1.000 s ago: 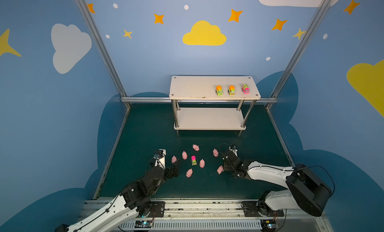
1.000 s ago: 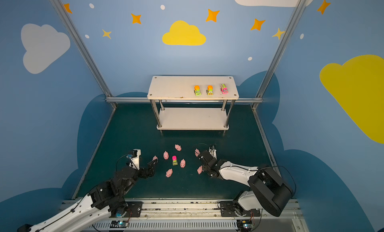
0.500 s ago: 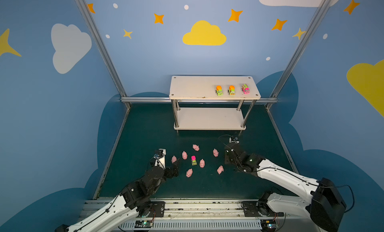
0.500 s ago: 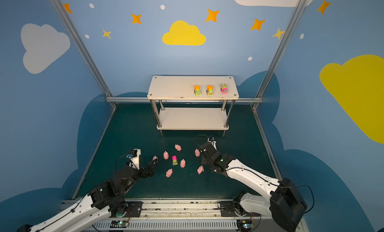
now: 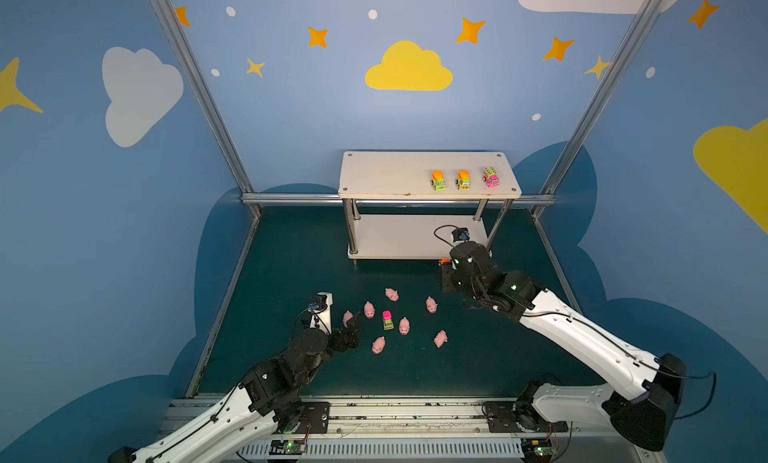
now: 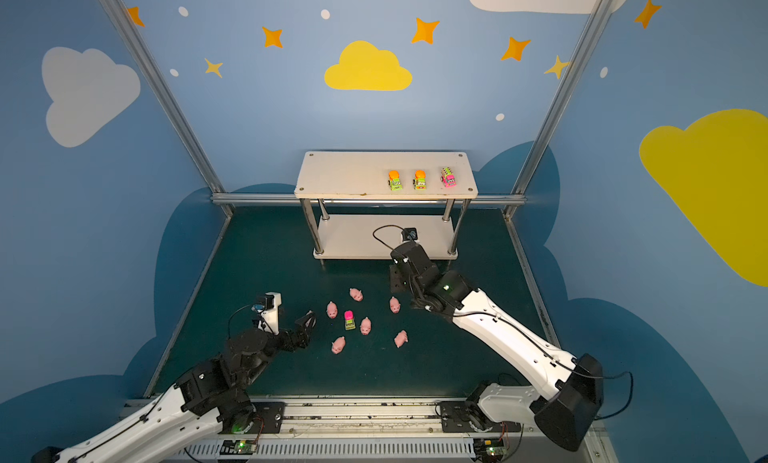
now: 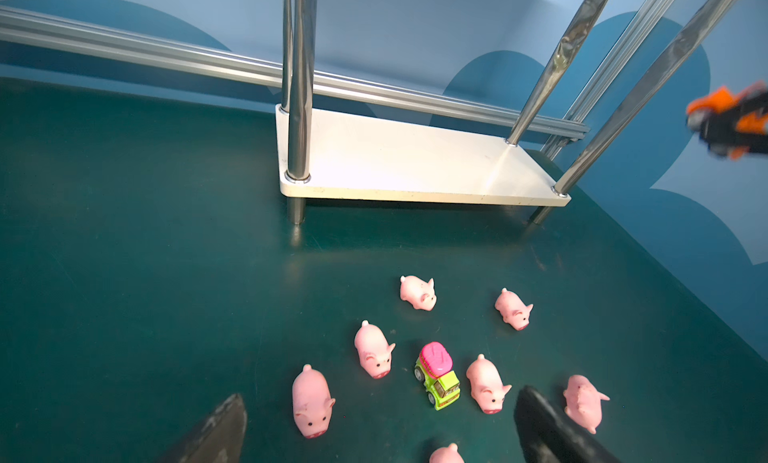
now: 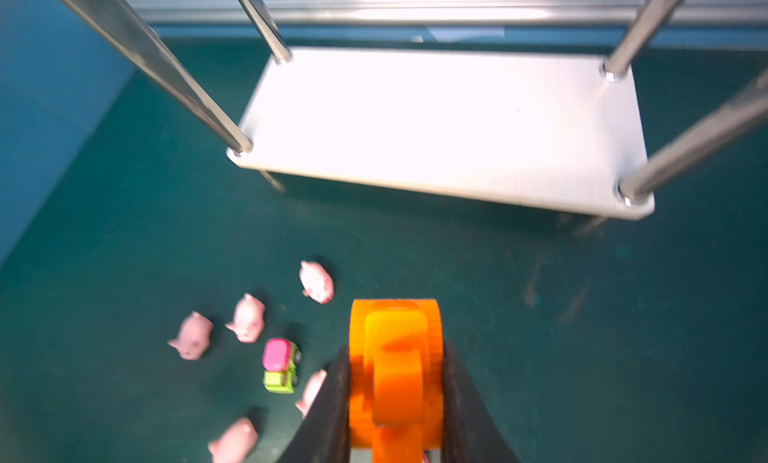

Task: Place and organize the plastic toys onto the shelf
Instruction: 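Lift the orange bulldozer and carry it up over the top shelf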

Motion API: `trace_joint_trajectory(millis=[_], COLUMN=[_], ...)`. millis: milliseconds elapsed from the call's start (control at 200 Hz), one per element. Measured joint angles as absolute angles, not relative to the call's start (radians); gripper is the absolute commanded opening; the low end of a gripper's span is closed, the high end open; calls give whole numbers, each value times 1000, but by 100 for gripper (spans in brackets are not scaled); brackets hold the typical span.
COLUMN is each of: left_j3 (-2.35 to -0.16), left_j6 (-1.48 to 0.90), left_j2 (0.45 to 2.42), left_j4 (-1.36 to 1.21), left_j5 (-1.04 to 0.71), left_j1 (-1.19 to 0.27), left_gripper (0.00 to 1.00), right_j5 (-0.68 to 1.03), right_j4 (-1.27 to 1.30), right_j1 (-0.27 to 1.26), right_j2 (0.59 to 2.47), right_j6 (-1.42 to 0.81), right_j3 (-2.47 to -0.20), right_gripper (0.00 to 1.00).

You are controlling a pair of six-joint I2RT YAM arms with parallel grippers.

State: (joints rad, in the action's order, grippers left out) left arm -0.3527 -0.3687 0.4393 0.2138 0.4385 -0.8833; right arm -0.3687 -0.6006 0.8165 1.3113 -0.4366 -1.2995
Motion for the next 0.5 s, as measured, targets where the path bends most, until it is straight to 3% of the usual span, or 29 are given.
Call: trace_joint_trajectory(millis=[501], left_j3=[-408], left_j6=[-309], left_j2=[465], left_j4=[179], left_j5=[457], left_j1=[-871], left_gripper=[100], right_j5=[-347], right_j4=[-733], right_j1=[792], right_j2=[1720], right_j6=[-219], right_j3=[-2070], right_gripper=[29])
